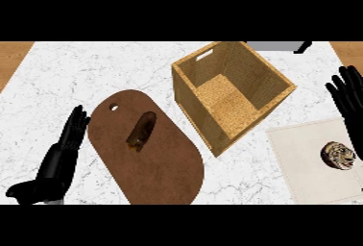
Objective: Pick the cupcake from the placemat and place it in the basket
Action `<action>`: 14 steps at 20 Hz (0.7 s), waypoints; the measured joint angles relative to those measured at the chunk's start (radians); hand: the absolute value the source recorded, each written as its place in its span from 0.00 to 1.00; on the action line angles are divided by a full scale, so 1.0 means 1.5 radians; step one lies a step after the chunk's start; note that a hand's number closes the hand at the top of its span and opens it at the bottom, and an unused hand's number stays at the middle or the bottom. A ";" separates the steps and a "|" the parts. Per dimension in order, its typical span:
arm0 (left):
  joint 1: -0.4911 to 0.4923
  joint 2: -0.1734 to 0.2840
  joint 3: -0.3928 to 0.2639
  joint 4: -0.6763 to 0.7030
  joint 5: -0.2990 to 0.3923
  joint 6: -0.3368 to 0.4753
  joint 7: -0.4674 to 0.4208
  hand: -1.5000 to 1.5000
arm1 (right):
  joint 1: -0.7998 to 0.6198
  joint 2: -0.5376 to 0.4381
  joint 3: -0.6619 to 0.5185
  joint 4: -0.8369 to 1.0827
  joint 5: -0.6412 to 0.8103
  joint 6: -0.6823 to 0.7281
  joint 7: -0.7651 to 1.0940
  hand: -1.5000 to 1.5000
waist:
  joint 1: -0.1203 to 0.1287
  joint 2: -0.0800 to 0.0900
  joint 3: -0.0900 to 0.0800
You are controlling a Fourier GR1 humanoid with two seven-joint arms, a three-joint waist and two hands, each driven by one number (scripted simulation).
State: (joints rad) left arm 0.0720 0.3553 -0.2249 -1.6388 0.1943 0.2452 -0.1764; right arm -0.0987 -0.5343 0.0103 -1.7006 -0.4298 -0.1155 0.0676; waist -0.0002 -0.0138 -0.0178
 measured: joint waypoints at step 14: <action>-0.150 0.096 0.046 0.051 -0.062 -0.058 0.082 0.50 | -0.068 0.146 0.051 0.051 0.017 -0.029 -0.063 0.00 | -0.003 0.009 0.013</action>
State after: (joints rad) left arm -0.1528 0.4996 -0.1558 -1.5616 0.1018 0.1587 -0.0529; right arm -0.2008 -0.3155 0.0863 -1.6246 -0.4047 -0.1589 -0.0270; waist -0.0052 -0.0010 0.0015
